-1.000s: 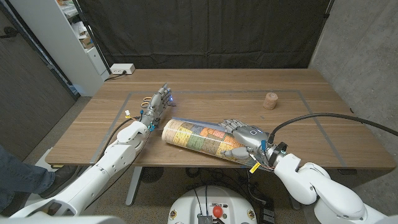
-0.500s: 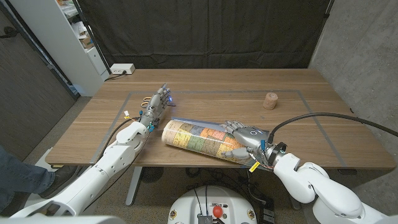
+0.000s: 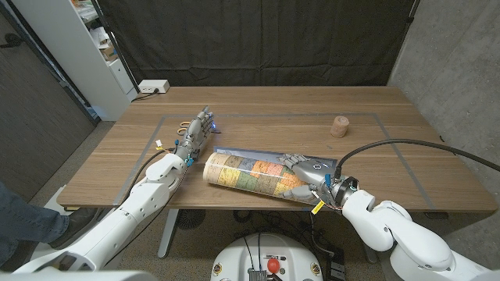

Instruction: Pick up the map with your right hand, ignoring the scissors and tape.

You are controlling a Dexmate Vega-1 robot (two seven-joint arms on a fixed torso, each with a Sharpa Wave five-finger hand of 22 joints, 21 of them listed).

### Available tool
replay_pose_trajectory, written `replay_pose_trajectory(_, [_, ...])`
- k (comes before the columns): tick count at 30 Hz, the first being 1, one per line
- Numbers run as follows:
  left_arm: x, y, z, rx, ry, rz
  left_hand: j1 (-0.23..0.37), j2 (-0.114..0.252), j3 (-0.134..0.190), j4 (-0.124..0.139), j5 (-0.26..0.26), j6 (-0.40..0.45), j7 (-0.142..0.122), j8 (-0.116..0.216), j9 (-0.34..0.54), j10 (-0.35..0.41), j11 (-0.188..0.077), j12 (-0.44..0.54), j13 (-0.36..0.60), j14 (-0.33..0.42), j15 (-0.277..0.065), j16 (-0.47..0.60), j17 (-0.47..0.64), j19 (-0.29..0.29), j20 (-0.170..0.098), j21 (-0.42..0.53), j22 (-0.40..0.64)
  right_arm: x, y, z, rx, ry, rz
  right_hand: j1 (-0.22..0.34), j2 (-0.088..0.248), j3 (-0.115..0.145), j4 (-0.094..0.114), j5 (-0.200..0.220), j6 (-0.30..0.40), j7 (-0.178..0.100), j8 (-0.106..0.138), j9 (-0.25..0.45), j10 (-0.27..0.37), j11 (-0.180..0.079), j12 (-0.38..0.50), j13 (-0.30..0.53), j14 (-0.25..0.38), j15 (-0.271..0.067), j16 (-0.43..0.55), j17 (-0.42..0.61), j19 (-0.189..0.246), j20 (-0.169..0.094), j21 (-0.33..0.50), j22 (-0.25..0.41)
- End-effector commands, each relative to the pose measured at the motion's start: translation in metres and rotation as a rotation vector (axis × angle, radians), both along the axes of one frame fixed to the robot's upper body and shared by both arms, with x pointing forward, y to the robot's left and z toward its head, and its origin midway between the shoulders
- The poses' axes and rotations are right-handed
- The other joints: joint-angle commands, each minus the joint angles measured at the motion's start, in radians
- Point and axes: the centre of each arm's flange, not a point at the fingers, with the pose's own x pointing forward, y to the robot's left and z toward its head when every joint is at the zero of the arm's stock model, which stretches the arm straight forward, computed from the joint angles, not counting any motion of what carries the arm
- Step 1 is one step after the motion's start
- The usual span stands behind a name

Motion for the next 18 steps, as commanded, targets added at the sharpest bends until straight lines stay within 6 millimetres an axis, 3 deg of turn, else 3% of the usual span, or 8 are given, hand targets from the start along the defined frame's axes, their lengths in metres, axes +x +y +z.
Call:
replay_pose_trajectory(1, [0.0045, -0.0018, 0.0015, 0.004, 0.005, -0.005, -0.003, 0.010, 0.004, -0.005, 0.000, 0.003, 0.004, -0.003, 0.003, -0.003, -0.002, -0.002, 0.003, -0.010, 0.008, -0.002, 0.001, -0.083, 0.006, 0.000, 0.004, 0.0048, -0.0018, 0.0020, -0.016, 0.021, -0.030, 0.013, 0.004, -0.003, -0.001, 0.006, -0.001, 0.001, 0.000, 0.004, 0.011, 0.002, -0.001, 0.005, 0.013, 0.000, 0.006, 0.003, 0.015, 0.000, 0.009, 0.003])
replay_pose_trajectory(18, [0.0120, -0.0089, 0.0100, 0.013, 0.003, -0.016, -0.004, 0.011, 0.003, -0.007, 0.000, 0.002, 0.003, -0.003, 0.003, -0.004, -0.002, -0.002, 0.003, -0.012, 0.010, -0.002, 0.001, -0.085, 0.009, -0.003, 0.005, 0.0146, -0.0060, 0.0024, -0.020, 0.053, -0.072, 0.019, 0.007, -0.006, 0.000, 0.006, 0.009, -0.008, 0.000, 0.005, 0.052, 0.000, 0.008, 0.006, 0.060, -0.006, 0.019, 0.004, 0.046, 0.000, 0.009, 0.003])
